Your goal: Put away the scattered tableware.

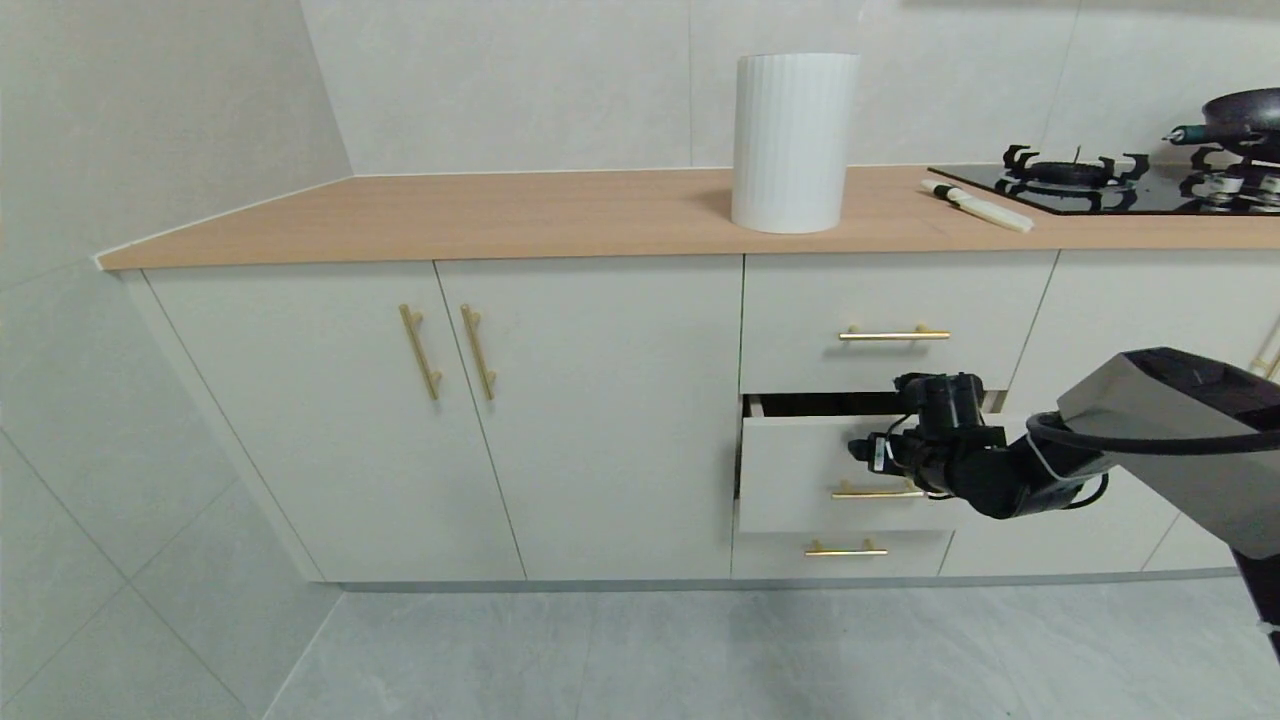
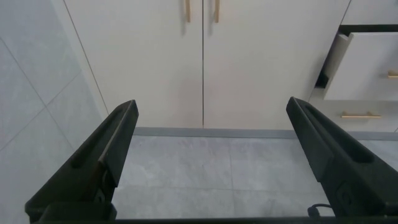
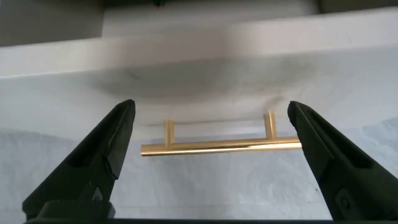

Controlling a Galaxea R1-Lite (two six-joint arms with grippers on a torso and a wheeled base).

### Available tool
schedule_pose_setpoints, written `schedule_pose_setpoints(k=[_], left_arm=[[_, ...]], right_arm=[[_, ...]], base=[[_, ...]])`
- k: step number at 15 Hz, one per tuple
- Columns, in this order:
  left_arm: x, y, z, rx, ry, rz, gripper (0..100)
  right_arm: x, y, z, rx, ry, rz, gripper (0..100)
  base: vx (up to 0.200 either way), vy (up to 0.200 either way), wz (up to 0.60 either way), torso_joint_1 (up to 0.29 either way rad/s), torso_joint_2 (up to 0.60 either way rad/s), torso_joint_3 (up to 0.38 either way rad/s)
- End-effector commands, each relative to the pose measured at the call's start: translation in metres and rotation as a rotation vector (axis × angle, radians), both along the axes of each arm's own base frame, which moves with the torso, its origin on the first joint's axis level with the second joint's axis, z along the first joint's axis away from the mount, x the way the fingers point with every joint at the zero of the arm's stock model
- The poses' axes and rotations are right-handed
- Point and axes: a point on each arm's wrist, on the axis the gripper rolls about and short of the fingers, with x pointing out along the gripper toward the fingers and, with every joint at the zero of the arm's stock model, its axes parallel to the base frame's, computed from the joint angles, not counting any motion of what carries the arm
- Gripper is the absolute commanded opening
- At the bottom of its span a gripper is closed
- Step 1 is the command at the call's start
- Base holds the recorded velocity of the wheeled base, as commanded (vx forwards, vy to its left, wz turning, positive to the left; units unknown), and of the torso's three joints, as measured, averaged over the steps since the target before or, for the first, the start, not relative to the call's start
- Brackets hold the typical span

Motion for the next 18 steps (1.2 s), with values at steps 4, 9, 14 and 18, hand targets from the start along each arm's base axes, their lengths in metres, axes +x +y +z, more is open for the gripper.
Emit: schedule_pose_setpoints(k=[4, 9, 14, 18], left_arm=[[0.000, 0.000, 0.000, 0.000, 0.000, 0.001, 100], [0.000, 0.000, 0.000, 0.000, 0.000, 0.001, 100], [0.000, 0.000, 0.000, 0.000, 0.000, 0.001, 100], [0.000, 0.000, 0.000, 0.000, 0.000, 0.001, 100]], right_arm=[[0.015, -0.004, -0.014, 0.001, -0.041, -0.037, 100], [0.041, -0.002, -0.018, 0.086, -0.120, -0.137, 100], [0.051, -0.004, -0.017, 0.126, -0.160, -0.174, 100], [0.053, -0.005, -0.014, 0.136, -0.172, -0.182, 100]], base=[[0.000, 0.000, 0.00, 0.000, 0.00, 0.000], [0.000, 0.000, 0.00, 0.000, 0.00, 0.000], [0.000, 0.000, 0.00, 0.000, 0.00, 0.000], [0.000, 0.000, 0.00, 0.000, 0.00, 0.000]])
